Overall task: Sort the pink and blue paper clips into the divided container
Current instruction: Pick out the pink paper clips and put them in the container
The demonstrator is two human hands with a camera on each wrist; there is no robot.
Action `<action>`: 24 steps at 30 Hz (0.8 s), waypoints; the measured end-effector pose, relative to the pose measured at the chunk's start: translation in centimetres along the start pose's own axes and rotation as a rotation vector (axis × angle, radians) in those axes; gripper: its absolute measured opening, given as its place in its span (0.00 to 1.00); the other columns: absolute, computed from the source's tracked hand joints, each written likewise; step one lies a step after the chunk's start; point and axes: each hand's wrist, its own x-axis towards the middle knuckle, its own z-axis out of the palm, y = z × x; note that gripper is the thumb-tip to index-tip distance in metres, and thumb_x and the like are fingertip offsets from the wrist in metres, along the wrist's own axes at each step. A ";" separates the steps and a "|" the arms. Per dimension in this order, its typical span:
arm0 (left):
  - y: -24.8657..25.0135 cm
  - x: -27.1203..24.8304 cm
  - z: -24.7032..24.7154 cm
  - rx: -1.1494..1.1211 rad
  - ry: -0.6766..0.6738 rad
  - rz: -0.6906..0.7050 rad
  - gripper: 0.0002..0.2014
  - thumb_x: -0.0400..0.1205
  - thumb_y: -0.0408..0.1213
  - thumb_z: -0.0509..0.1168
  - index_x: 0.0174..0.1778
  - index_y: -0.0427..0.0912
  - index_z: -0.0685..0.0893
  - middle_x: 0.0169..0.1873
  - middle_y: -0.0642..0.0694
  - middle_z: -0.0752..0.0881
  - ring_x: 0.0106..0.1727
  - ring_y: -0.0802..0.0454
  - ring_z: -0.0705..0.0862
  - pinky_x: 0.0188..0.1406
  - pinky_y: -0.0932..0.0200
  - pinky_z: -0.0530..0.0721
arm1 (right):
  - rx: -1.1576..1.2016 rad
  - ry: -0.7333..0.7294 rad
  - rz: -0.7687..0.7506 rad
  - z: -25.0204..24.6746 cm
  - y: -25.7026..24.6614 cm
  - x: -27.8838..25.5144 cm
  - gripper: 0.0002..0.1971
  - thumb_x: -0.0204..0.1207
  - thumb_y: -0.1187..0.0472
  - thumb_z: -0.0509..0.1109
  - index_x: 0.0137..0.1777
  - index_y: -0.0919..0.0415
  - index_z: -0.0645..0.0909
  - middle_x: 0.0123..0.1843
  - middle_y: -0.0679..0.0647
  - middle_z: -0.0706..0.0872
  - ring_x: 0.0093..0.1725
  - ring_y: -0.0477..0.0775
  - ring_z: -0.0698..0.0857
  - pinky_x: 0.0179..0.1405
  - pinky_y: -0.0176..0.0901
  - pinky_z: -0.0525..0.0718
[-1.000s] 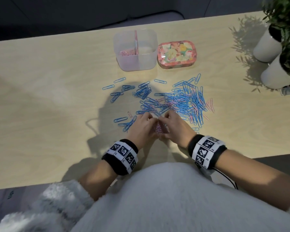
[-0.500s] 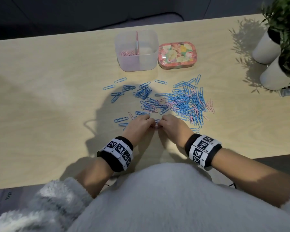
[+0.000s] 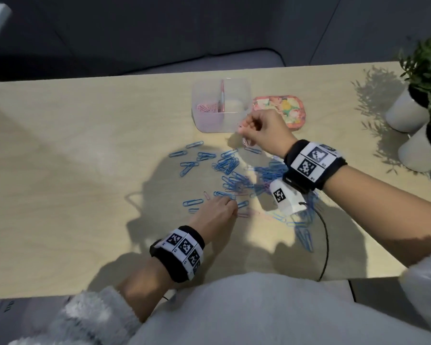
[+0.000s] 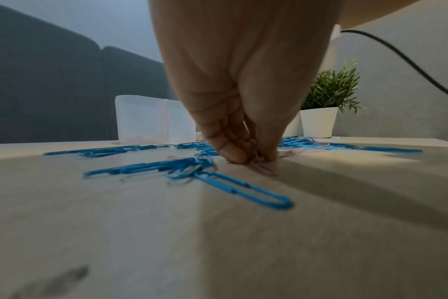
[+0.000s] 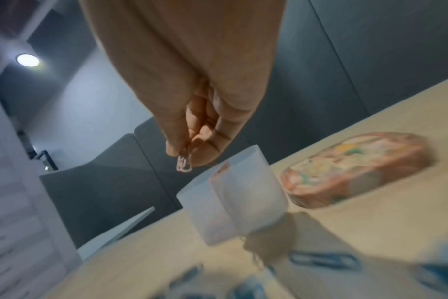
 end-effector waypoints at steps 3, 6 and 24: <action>-0.6 0.5 0.4 -0.018 0.035 0.055 0.13 0.71 0.39 0.53 0.31 0.40 0.82 0.28 0.43 0.85 0.31 0.44 0.85 0.28 0.60 0.85 | 0.053 0.094 -0.012 0.7 -2.1 5.1 0.05 0.70 0.71 0.73 0.36 0.69 0.79 0.24 0.50 0.72 0.20 0.44 0.77 0.25 0.43 0.81; -0.8 0.7 0.1 -0.103 0.033 0.075 0.19 0.75 0.40 0.48 0.43 0.33 0.82 0.41 0.33 0.85 0.45 0.38 0.83 0.46 0.48 0.80 | 0.088 0.160 0.030 1.8 -3.3 9.1 0.12 0.68 0.72 0.72 0.26 0.64 0.76 0.23 0.51 0.74 0.21 0.47 0.78 0.28 0.44 0.81; -6.6 11.3 -15.7 -0.323 0.596 -0.122 0.04 0.76 0.31 0.64 0.42 0.36 0.82 0.40 0.36 0.87 0.43 0.40 0.85 0.45 0.54 0.79 | -0.083 0.211 -0.059 0.6 -2.0 7.3 0.06 0.74 0.66 0.66 0.36 0.63 0.80 0.33 0.54 0.82 0.31 0.61 0.87 0.29 0.47 0.84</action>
